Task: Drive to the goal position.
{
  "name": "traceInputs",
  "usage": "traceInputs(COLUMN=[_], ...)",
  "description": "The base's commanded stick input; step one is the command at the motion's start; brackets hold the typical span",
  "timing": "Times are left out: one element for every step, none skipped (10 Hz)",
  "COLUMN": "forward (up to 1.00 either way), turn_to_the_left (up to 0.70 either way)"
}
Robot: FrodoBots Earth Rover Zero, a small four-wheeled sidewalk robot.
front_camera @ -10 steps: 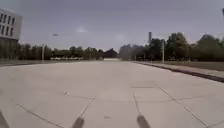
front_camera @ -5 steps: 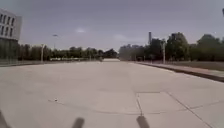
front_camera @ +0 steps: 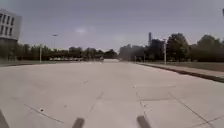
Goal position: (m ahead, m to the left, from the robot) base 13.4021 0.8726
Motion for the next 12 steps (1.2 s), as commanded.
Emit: traceInputs(forward=[0.7, 0.7, 0.7, 0.7, 0.7, 0.7, 0.7, 0.7, 0.7, 0.7, 0.7, 0.7], turn_to_the_left=[0.0, 0.0, 0.0, 0.0, 0.0, 0.0, 0.0, 0.0, 0.0, 0.0, 0.0, 0.0])
